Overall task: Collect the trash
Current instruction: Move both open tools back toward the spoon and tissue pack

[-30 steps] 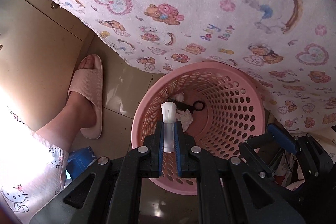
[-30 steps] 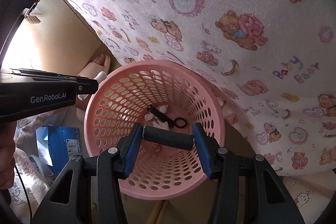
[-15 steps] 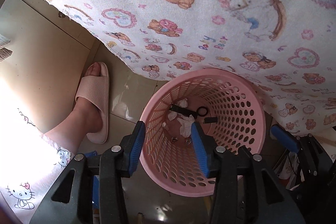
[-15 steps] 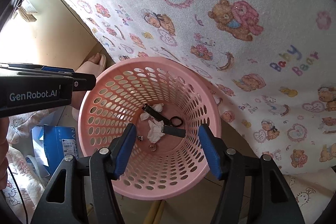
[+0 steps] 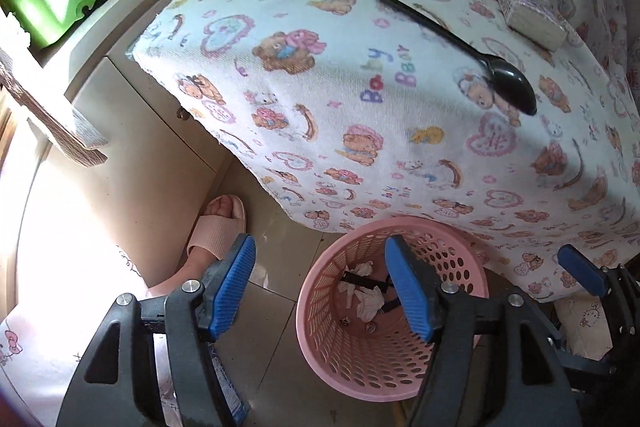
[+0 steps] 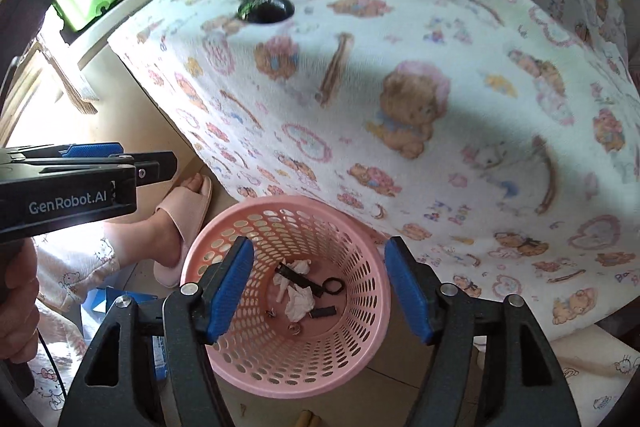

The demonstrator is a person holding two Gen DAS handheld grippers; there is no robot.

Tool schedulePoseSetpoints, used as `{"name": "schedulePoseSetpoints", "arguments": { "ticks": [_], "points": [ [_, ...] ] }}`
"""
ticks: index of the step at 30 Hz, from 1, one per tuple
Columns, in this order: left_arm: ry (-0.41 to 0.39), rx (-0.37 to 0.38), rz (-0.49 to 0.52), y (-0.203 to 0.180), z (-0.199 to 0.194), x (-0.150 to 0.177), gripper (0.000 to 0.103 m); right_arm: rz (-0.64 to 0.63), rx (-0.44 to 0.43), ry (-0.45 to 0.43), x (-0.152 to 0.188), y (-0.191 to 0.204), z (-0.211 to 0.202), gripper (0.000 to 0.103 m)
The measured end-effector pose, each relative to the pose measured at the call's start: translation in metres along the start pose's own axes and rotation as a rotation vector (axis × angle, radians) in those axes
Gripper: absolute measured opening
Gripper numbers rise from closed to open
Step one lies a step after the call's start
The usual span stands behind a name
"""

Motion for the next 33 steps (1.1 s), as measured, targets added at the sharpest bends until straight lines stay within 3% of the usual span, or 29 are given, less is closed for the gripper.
{"name": "schedulePoseSetpoints", "arguments": {
  "ticks": [7, 13, 16, 27, 33],
  "points": [
    [-0.158, -0.011, 0.010, 0.004, -0.045, -0.020, 0.066, 0.073, 0.044, -0.171, -0.026, -0.026, -0.049, 0.073],
    [-0.241, -0.008, 0.031, -0.003, -0.073, -0.047, 0.066, 0.105, 0.086, -0.283, -0.046, -0.044, -0.076, 0.074],
    [-0.256, 0.013, 0.038, -0.008, -0.085, -0.062, 0.067, 0.123, 0.099, -0.304, -0.055, -0.055, -0.082, 0.076],
    [-0.282, -0.018, 0.080, -0.017, -0.099, -0.110, 0.073, 0.134, 0.121, -0.366, -0.112, -0.074, -0.098, 0.076],
    [-0.303, -0.015, 0.117, -0.022, -0.110, -0.131, 0.073, 0.196, 0.065, -0.335, -0.149, -0.089, -0.098, 0.076]
  ]
}}
Point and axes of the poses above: each gripper's, at about its wrist camera, not at the fingertips, and z roughly the way its jaws point, y to its left, x to its underside, the point moved 6 cm from there along z, roughly the way its jaws point, and after that the axes turned 12 degrees about x, right-handed, at the moved point
